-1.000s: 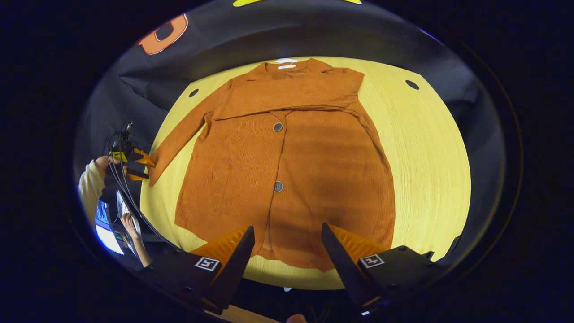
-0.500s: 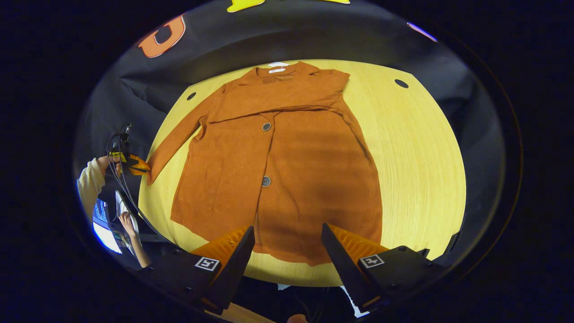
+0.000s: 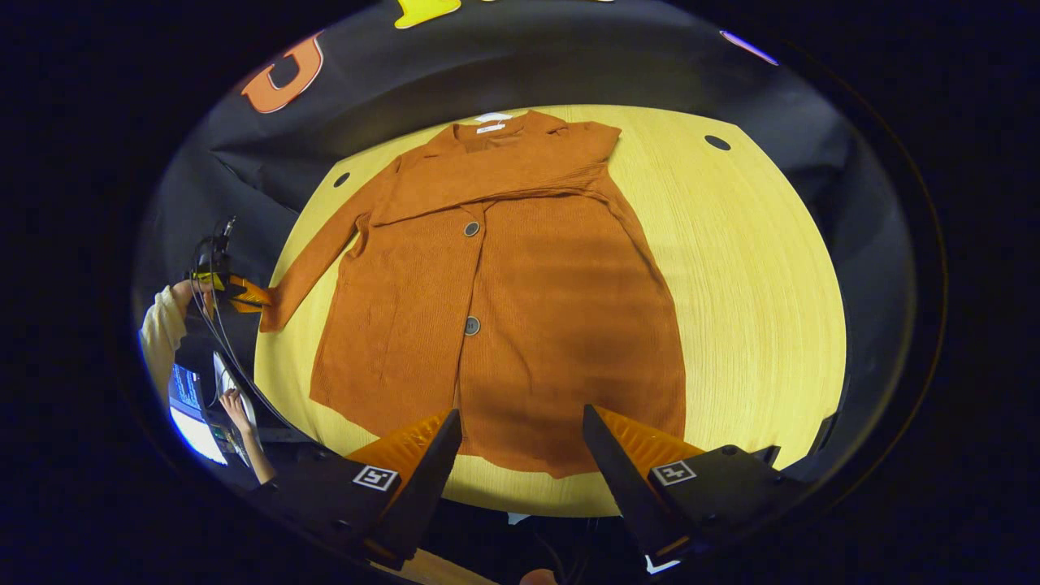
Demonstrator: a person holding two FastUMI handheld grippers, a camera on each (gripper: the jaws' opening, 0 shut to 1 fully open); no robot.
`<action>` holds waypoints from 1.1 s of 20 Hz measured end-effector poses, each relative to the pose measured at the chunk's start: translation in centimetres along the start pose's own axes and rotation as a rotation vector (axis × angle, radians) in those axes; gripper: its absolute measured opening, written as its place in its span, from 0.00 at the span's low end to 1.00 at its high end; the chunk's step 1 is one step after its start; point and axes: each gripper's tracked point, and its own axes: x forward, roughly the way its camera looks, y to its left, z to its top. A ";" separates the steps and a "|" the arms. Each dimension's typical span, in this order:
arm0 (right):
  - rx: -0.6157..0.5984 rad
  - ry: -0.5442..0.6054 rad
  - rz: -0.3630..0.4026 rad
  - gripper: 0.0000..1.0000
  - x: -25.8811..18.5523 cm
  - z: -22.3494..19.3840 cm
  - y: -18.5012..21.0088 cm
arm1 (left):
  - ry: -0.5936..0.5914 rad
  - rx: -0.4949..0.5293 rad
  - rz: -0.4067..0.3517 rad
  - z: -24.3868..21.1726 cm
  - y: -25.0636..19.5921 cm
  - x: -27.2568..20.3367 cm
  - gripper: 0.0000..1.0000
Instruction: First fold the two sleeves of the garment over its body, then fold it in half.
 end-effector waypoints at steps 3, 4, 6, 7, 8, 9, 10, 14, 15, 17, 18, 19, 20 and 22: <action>0.013 0.002 0.011 0.97 0.0 0.0 -0.5 | -0.029 0.070 -0.008 0.5 -2.9 -1.1 0.03; 0.016 0.004 0.016 0.97 -0.1 0.0 -0.7 | -0.034 0.098 -0.013 0.5 -4.2 -1.4 0.03; 0.023 0.001 0.019 0.97 -0.1 0.2 -1.4 | -0.042 0.152 -0.025 0.4 -6.9 -2.0 0.03; 0.029 0.001 0.020 0.97 -0.2 0.3 -1.7 | -0.047 0.180 -0.025 0.4 -8.3 -2.2 0.03; 0.038 -0.001 0.024 0.97 -0.2 0.4 -2.0 | -0.051 0.210 -0.027 0.4 -9.8 -2.6 0.03; 0.045 -0.002 0.025 0.97 -0.3 0.5 -2.3 | -0.053 0.235 -0.030 0.3 -11.2 -2.9 0.04; 0.048 -0.002 0.022 0.97 -0.4 0.5 -2.7 | -0.057 0.263 -0.034 0.1 -12.9 -3.2 0.03; 0.034 -0.007 -0.003 0.97 -0.8 0.2 -5.3 | -0.071 0.356 -0.056 -0.7 -19.4 -3.8 0.03; 0.038 -0.006 -0.005 0.97 -0.9 0.0 -5.8 | -0.073 0.374 -0.070 -1.0 -21.2 -4.0 0.03; 0.066 0.000 -0.002 0.97 -1.0 -0.3 -6.7 | -0.075 0.419 -0.098 -1.9 -25.1 -4.7 0.03; 0.082 -0.001 -0.003 0.97 -1.0 -0.3 -7.2 | -0.082 0.448 -0.107 -2.3 -27.0 -5.0 0.03; 0.093 -0.003 -0.006 0.97 -1.1 -0.2 -7.8 | -0.091 0.475 -0.112 -2.8 -28.9 -5.3 0.03; 0.100 -0.004 -0.011 0.97 -1.2 -0.2 -8.4 | -0.089 0.497 -0.131 -3.6 -30.4 -6.3 0.03; 0.118 0.000 -0.017 0.97 -1.2 -0.3 -9.3 | -0.077 0.541 -0.168 -4.9 -33.8 -6.1 0.03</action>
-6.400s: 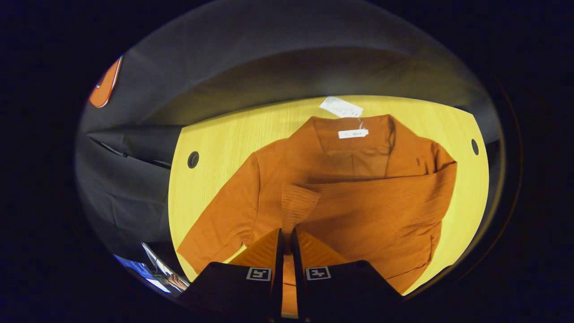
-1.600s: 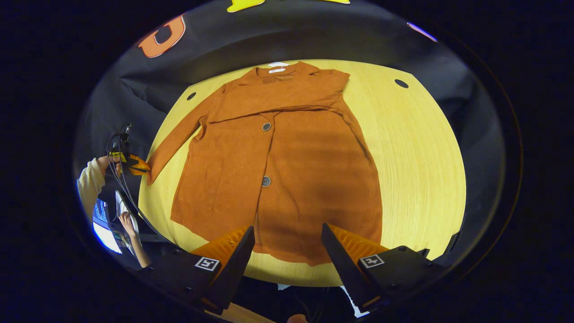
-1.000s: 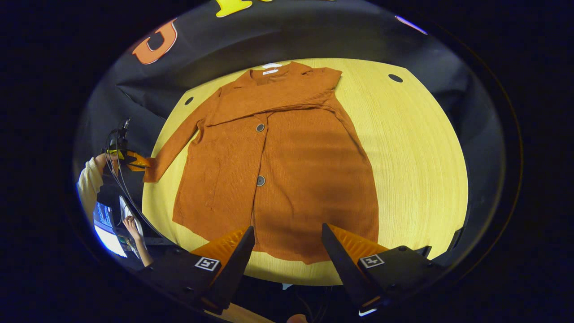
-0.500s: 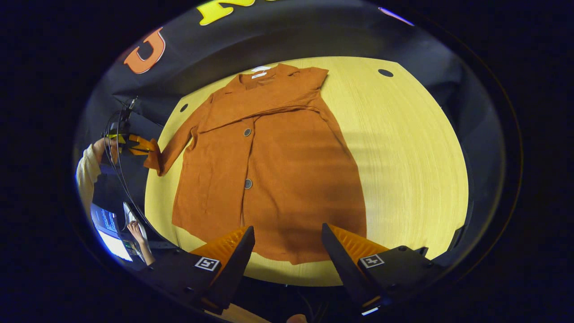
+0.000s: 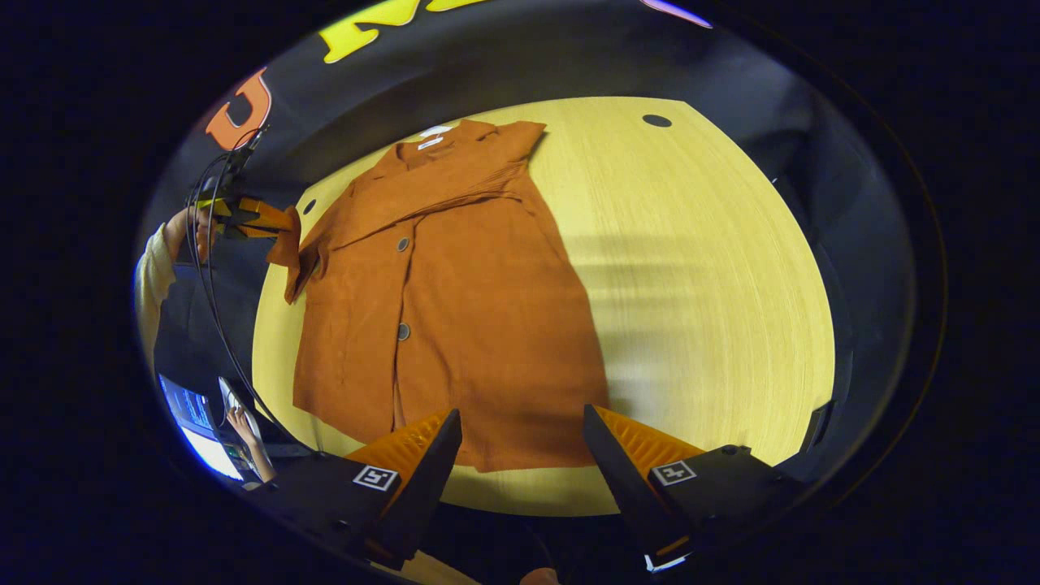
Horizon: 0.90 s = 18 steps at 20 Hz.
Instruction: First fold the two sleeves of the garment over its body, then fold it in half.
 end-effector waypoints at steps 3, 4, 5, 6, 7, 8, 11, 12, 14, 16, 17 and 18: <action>0.010 0.008 0.000 0.97 -0.1 0.0 -1.0 | 0.002 0.070 -0.014 0.9 -5.1 1.9 0.03; 0.006 0.007 0.001 0.97 -0.1 0.1 -1.1 | 0.005 0.090 -0.019 1.0 -6.6 2.4 0.03; 0.002 0.004 0.002 0.97 0.0 0.3 -1.3 | 0.008 0.107 -0.024 1.1 -8.1 2.8 0.03; 0.000 0.002 0.004 0.97 0.0 0.4 -1.6 | 0.011 0.121 -0.031 1.1 -9.6 3.2 0.07; -0.001 0.000 0.006 0.97 0.0 0.4 -1.9 | 0.016 0.136 -0.044 1.1 -11.1 3.6 0.03; 0.002 0.003 0.008 0.97 0.1 0.3 -2.3 | 0.028 0.148 -0.052 0.9 -12.6 4.3 0.03; 0.019 0.003 -0.008 0.97 0.3 0.4 -3.8 | 0.057 0.200 -0.069 0.4 -16.7 6.0 0.03; 0.024 0.004 -0.011 0.97 0.3 0.3 -4.3 | 0.061 0.217 -0.078 0.3 -18.2 6.8 0.03; 0.033 0.007 -0.013 0.97 0.5 0.0 -5.2 | 0.078 0.233 -0.099 -0.1 -21.6 8.5 0.03; 0.038 0.014 -0.018 0.97 0.6 -0.6 -6.3 | 0.094 0.256 -0.100 -0.6 -23.7 9.8 0.03; 0.044 0.018 -0.021 0.97 0.7 -0.8 -6.9 | 0.101 0.268 -0.097 -0.8 -24.5 10.6 0.03; 0.052 0.022 -0.026 0.97 0.7 -1.1 -7.5 | 0.112 0.270 -0.098 -1.2 -25.4 11.3 0.03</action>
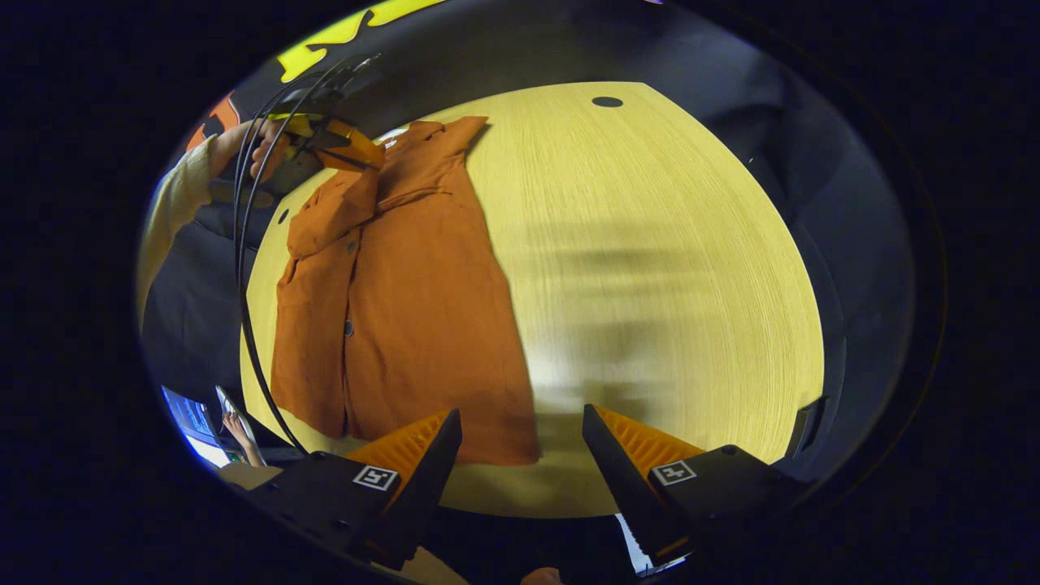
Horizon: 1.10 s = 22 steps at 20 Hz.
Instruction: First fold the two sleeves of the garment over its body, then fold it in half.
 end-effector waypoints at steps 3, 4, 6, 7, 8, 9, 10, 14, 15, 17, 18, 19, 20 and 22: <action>0.032 0.017 -0.007 0.97 0.3 -0.4 -1.8 | 0.034 0.007 0.004 -0.5 -1.8 2.1 0.03; 0.043 0.018 -0.009 0.97 0.2 -0.5 -2.1 | 0.037 0.015 0.008 -0.5 -2.2 2.5 0.03; 0.066 0.012 -0.016 0.97 0.3 -0.3 -3.2 | 0.039 0.039 0.003 -0.4 -2.8 3.5 0.03; 0.076 0.010 -0.023 0.97 0.4 -0.2 -3.8 | 0.039 0.048 0.006 -0.4 -3.2 3.6 0.03; 0.082 0.010 -0.028 0.97 0.4 -0.2 -4.2 | 0.040 0.046 0.015 -0.4 -3.2 3.7 0.03; 0.089 0.009 -0.030 0.97 0.4 0.0 -4.5 | 0.041 0.038 0.016 -0.5 -3.2 4.1 0.03; 0.089 0.012 -0.032 0.97 0.3 0.1 -4.7 | 0.046 0.026 0.016 -0.6 -3.1 4.2 0.03; 0.079 0.018 -0.038 0.97 0.4 0.2 -4.8 | 0.048 0.007 0.014 -0.5 -3.3 4.2 0.03; 0.068 0.018 -0.040 0.97 0.5 0.2 -4.7 | 0.044 0.004 0.012 -0.5 -3.4 4.2 0.04; 0.047 0.017 -0.042 0.97 0.4 0.4 -4.4 | 0.040 -0.009 -0.025 -0.7 -4.2 3.9 0.06; 0.039 0.015 -0.044 0.97 0.4 0.4 -4.2 | 0.036 -0.021 -0.050 -0.7 -4.7 3.9 0.00; 0.033 0.012 -0.045 0.97 0.4 0.6 -4.0 | 0.032 -0.029 -0.070 -0.8 -5.2 3.4 0.18; 0.031 0.009 -0.047 0.97 0.2 0.6 -3.7 | 0.029 -0.028 -0.082 -0.8 -5.6 2.9 0.26; 0.030 0.006 -0.047 0.97 0.1 0.7 -3.2 | 0.004 -0.028 -0.083 -0.5 -5.7 2.1 0.52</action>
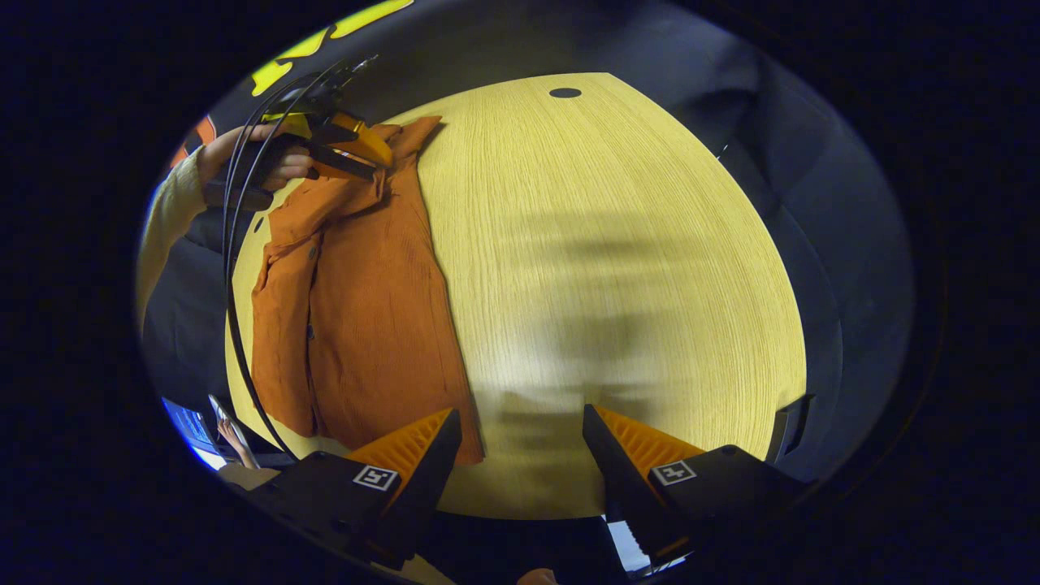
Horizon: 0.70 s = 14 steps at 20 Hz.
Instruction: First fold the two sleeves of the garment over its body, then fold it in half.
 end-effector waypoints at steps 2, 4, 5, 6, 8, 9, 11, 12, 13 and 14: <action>-0.005 -0.004 -0.002 0.97 0.0 0.0 0.5 | -0.038 -0.007 -0.010 0.4 -0.3 -0.8 0.72; -0.015 -0.009 0.001 0.97 -0.1 -0.1 1.3 | -0.060 -0.008 -0.018 0.2 0.0 -2.0 0.97; -0.016 -0.012 0.003 0.97 -0.2 -0.1 1.7 | -0.075 -0.005 -0.016 0.1 0.0 -3.0 1.00; -0.017 -0.014 0.006 0.97 -0.2 -0.1 2.2 | -0.091 0.004 -0.015 -0.1 0.3 -3.9 0.98; -0.022 -0.021 0.011 0.97 -0.2 -0.2 3.2 | -0.138 0.027 -0.005 -0.7 1.3 -5.7 0.98; -0.028 -0.024 0.013 0.97 -0.3 -0.3 3.7 | -0.167 0.031 -0.011 -1.1 1.8 -6.8 0.98; -0.037 -0.027 0.016 0.97 -0.3 -0.5 4.8 | -0.220 0.012 -0.024 -2.3 3.0 -8.5 0.98; -0.039 -0.029 0.020 0.97 -0.2 -0.5 5.4 | -0.243 -0.007 -0.025 -3.2 3.9 -9.7 0.98; -0.042 -0.029 0.024 0.97 -0.1 -0.7 6.0 | -0.266 -0.029 -0.021 -4.0 5.2 -10.6 0.98; -0.045 -0.029 0.025 0.97 0.0 -0.9 6.4 | -0.288 -0.053 -0.016 -5.0 6.4 -11.4 0.99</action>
